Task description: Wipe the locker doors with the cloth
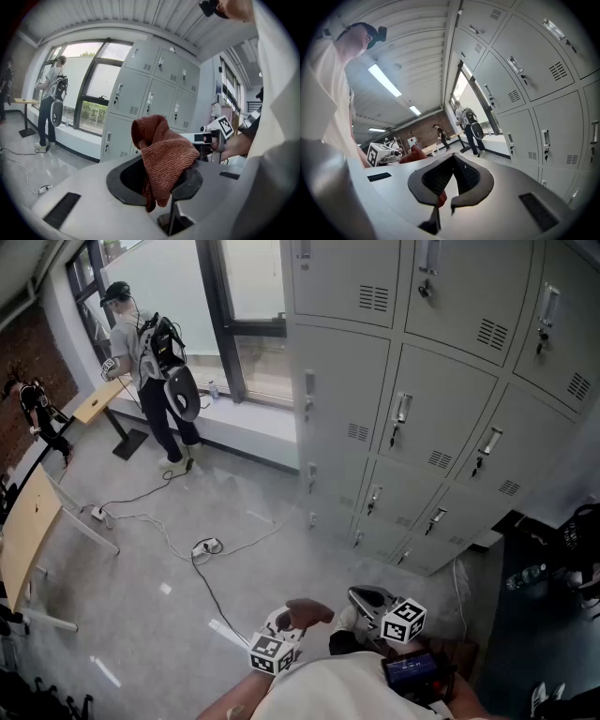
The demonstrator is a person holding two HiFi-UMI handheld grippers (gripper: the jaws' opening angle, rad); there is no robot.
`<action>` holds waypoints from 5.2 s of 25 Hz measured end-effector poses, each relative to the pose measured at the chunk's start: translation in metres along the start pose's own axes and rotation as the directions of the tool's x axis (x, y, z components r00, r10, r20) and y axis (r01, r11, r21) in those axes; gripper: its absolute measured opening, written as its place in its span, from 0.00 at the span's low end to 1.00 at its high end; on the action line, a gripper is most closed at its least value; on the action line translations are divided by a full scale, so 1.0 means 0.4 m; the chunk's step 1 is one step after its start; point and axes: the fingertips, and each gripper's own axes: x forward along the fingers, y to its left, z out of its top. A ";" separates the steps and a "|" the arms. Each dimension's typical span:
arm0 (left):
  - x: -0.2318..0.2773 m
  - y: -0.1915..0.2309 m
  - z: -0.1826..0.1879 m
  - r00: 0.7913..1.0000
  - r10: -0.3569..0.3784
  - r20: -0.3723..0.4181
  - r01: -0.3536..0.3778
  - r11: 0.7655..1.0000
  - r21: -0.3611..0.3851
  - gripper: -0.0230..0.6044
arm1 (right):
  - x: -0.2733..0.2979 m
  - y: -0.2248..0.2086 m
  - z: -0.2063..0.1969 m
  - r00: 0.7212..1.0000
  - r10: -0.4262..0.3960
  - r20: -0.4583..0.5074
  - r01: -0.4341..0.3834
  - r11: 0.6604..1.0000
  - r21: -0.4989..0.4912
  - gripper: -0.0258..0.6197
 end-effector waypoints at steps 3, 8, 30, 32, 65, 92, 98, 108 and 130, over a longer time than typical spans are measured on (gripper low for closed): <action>0.089 0.043 0.052 1.000 0.003 0.000 -0.003 1.000 0.009 0.15 | 0.042 -0.073 0.056 1.000 0.001 0.007 0.000 0.999 -0.039 0.07; 0.244 0.119 0.180 0.999 0.021 0.030 -0.023 0.998 0.055 0.15 | 0.100 -0.197 0.149 0.999 0.020 0.037 -0.018 0.999 -0.034 0.07; 0.702 0.269 0.371 0.997 0.039 -0.071 -0.026 0.985 0.172 0.15 | 0.159 -0.584 0.389 0.995 -0.083 0.053 0.087 0.992 -0.091 0.07; 0.740 0.273 0.380 0.996 0.010 -0.087 0.006 0.983 0.182 0.15 | 0.159 -0.603 0.402 0.991 -0.118 0.068 0.123 0.989 -0.078 0.07; 1.101 0.737 0.550 0.983 0.166 -0.080 -0.136 0.947 0.290 0.15 | 0.222 -0.712 0.523 0.922 -0.364 0.135 0.376 0.924 -0.076 0.07; 1.133 0.426 0.666 0.999 -0.004 -0.045 0.022 0.921 0.390 0.15 | 0.174 -0.660 0.438 0.864 -0.483 0.141 0.485 0.874 0.022 0.07; 1.152 0.216 0.723 0.994 -0.111 0.003 0.098 0.890 0.445 0.15 | 0.095 -0.700 0.441 0.859 -0.490 0.149 0.489 0.871 0.048 0.07; 1.008 0.632 0.817 0.945 0.308 0.109 -0.320 0.939 0.122 0.15 | 0.134 -0.747 0.448 0.901 -0.412 0.136 0.409 0.911 0.047 0.07; 0.876 0.716 1.065 0.918 0.276 0.285 -0.372 0.848 0.377 0.15 | 0.200 -0.729 0.446 0.910 -0.397 0.120 0.395 0.918 0.038 0.07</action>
